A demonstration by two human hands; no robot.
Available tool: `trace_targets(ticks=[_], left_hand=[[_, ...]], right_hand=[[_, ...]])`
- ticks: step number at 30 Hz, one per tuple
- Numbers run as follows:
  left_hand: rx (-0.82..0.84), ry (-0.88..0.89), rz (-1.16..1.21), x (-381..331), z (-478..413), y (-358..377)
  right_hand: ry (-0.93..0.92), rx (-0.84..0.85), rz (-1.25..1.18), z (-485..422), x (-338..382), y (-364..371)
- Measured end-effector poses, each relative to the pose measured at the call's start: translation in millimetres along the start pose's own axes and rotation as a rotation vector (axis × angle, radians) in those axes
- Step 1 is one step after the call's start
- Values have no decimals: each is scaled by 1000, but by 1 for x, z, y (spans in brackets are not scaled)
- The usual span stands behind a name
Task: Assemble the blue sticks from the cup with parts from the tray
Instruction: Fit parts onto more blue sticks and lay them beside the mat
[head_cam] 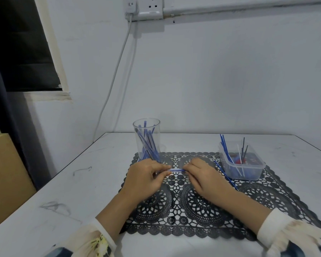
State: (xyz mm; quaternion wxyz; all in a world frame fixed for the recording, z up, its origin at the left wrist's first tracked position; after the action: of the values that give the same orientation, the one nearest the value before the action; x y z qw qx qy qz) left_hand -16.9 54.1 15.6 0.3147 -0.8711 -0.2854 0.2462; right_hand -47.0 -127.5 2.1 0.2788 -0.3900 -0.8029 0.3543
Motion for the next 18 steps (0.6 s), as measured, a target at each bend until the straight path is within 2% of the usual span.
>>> trace_targets(ticks=[11, 18], left_hand=[[18, 15, 94, 4, 2, 5], [11, 6, 79, 6, 2, 4]], right_hand=[[-100, 97, -105, 1, 2, -9], [-55, 86, -117, 1, -2, -8]])
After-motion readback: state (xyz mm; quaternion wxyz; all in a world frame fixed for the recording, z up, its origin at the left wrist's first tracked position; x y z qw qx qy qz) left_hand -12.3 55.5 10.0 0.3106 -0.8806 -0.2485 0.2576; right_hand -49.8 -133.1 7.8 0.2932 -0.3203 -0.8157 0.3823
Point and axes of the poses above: each hand's wrist, its own z-axis away from the middle knuckle, its own y-axis out of the palm, x = y × z, the point moved 3 cm from there along -z, towards the middle knuckle, and after that the axes turned 4 degrees about -z, right-handed, at the moved point
